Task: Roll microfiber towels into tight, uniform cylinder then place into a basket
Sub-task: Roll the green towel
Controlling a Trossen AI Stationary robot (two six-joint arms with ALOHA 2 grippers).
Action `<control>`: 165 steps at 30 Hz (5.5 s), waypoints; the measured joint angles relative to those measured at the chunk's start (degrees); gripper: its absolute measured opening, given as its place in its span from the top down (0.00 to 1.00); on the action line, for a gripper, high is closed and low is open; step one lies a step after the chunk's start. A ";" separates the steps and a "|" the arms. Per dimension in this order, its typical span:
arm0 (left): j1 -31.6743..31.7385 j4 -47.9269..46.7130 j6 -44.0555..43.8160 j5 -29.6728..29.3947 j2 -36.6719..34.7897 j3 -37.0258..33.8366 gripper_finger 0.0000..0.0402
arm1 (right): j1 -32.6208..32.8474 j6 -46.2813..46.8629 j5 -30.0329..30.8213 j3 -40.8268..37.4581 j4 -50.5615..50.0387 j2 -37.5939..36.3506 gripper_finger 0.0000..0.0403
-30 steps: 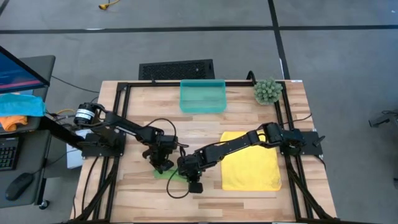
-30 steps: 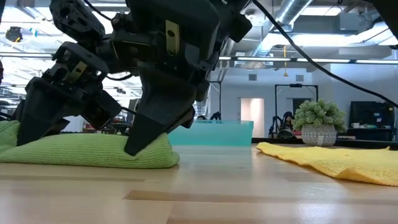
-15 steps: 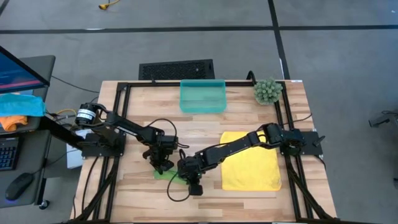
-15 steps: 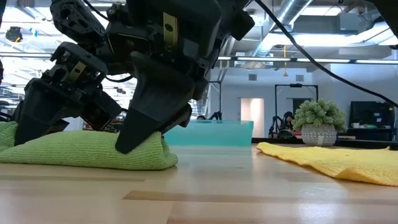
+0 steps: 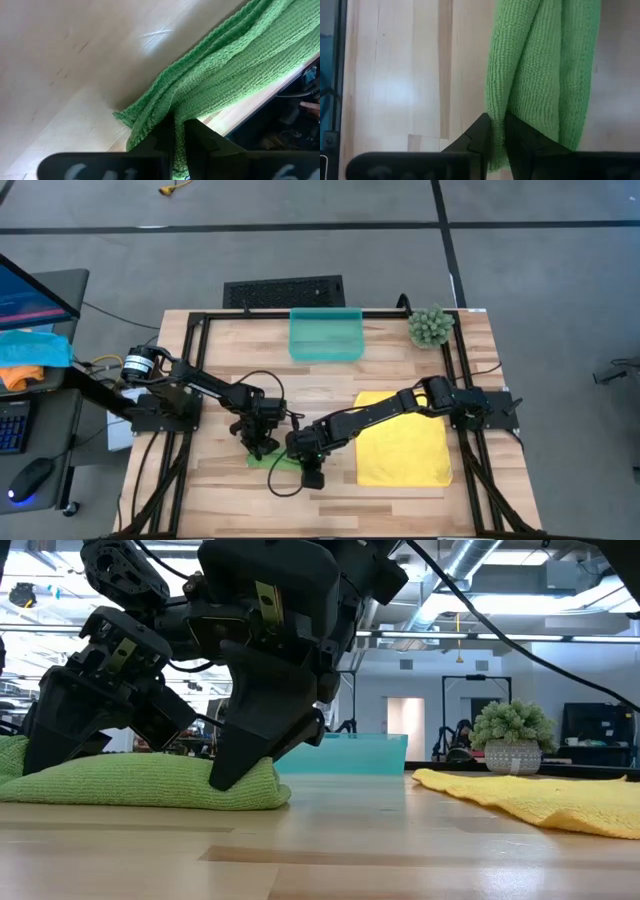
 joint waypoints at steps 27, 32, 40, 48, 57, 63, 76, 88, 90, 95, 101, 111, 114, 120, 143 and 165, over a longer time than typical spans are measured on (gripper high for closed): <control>-0.02 0.39 0.03 0.61 0.07 -0.11 0.96 | 7.29 -8.11 24.39 -0.04 -4.35 -8.40 0.81; -0.02 0.42 0.02 0.61 0.09 -0.11 0.96 | 7.47 -16.68 24.39 -0.09 2.72 -8.31 0.81; -0.02 0.43 0.40 0.74 0.09 -0.11 0.96 | 4.62 -17.00 24.15 -0.01 3.38 -5.02 0.81; -0.02 0.46 0.68 0.83 0.11 -0.13 0.96 | 2.23 -10.79 24.21 -0.13 -1.88 -2.98 0.81; -0.09 0.88 1.55 0.90 0.13 -0.17 0.96 | 1.85 -7.86 24.06 -0.02 -3.51 -1.98 0.81; -0.08 1.34 1.57 0.89 0.13 -0.25 0.96 | 2.42 -7.75 24.73 0.11 -3.79 -0.29 0.81; -0.79 3.96 5.22 0.43 0.20 -0.29 0.75 | 2.10 -6.40 24.16 0.09 -4.63 -0.21 0.81; -1.48 3.58 9.55 -1.79 -4.05 -0.48 0.58 | 2.16 -6.38 24.11 -0.02 -5.00 -0.07 0.81; -1.50 2.64 9.62 -5.13 -6.87 -0.59 0.60 | 2.16 -6.38 24.11 -0.02 -5.15 -0.07 0.81; -3.84 -3.21 8.77 -14.40 -15.87 -0.57 0.62 | 2.14 -6.38 24.04 -0.08 -5.23 -0.07 0.81; -11.04 -7.07 10.30 -29.01 -24.57 -0.53 0.63 | 2.14 -6.38 24.02 -0.09 -5.24 -0.07 0.81; -25.49 4.42 21.69 -41.20 -24.93 -0.35 0.63 | 2.14 -6.38 23.97 -0.11 -5.18 -0.07 0.81; -27.21 6.56 22.12 -41.59 -22.71 -0.35 0.63 | 2.14 -6.38 23.88 -0.11 -5.18 -0.07 0.81; -26.59 6.69 22.16 -41.24 -16.63 -0.35 0.63 | 2.16 -6.38 24.00 -0.13 -5.13 -0.07 0.81; -22.85 -1.52 16.29 -48.77 -14.16 -0.22 0.63 | 2.18 -6.26 22.45 -0.11 -5.29 -0.07 0.81; -13.79 3.70 13.68 -42.79 -13.99 -4.83 0.63 | 2.56 -6.38 22.49 -0.11 -5.35 -0.07 0.81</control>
